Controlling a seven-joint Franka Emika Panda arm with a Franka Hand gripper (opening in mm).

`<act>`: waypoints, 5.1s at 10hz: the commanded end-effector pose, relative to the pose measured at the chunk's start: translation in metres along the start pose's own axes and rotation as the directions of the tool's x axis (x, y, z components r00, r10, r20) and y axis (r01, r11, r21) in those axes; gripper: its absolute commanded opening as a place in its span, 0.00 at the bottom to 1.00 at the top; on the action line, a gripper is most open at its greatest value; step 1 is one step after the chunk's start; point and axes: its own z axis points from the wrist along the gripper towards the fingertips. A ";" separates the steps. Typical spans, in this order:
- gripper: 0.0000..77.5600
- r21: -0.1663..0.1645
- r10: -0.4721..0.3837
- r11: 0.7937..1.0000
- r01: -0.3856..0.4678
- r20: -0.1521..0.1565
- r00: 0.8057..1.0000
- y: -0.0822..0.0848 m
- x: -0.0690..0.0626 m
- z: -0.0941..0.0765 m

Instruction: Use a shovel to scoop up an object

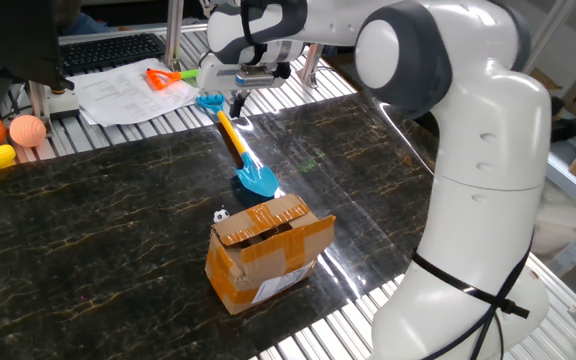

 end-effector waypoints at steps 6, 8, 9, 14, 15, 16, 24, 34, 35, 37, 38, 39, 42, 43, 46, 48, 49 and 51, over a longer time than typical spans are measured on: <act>0.00 -0.008 -0.033 0.999 0.033 0.044 0.999 -0.022 -0.016 0.051; 0.00 -0.009 -0.027 1.000 0.027 0.044 0.999 -0.028 -0.018 0.066; 0.00 -0.010 -0.034 0.999 0.034 0.043 0.999 -0.033 -0.018 0.070; 0.00 -0.013 0.001 1.000 0.000 0.042 0.999 -0.037 -0.018 0.082; 0.00 -0.013 0.001 1.000 0.000 0.043 0.999 -0.037 -0.019 0.085; 0.00 -0.017 0.008 1.000 -0.007 0.041 0.999 -0.037 -0.020 0.084; 0.00 -0.020 0.041 0.999 -0.040 0.038 0.998 -0.041 -0.042 0.085; 1.00 -0.019 0.049 0.999 -0.048 0.037 0.998 -0.041 -0.044 0.087; 1.00 -0.019 0.049 0.999 -0.048 0.037 0.998 -0.041 -0.044 0.087; 1.00 -0.019 0.049 0.999 -0.048 0.037 0.998 -0.041 -0.044 0.087; 1.00 -0.019 0.049 0.999 -0.048 0.037 0.998 -0.041 -0.044 0.087; 1.00 -0.019 0.049 0.999 -0.048 0.037 0.998 -0.041 -0.044 0.087; 1.00 -0.019 0.049 0.999 -0.048 0.037 0.998 -0.041 -0.044 0.087; 1.00 -0.020 0.052 0.998 -0.051 0.035 0.998 -0.042 -0.045 0.095; 1.00 -0.022 0.050 0.999 -0.049 0.034 0.998 -0.042 -0.045 0.097; 1.00 -0.022 0.050 0.999 -0.049 0.034 0.998 -0.042 -0.045 0.098; 1.00 -0.022 0.050 0.999 -0.049 0.038 0.998 -0.042 -0.045 0.101; 1.00 -0.023 0.048 0.999 -0.047 0.039 0.998 -0.041 -0.045 0.104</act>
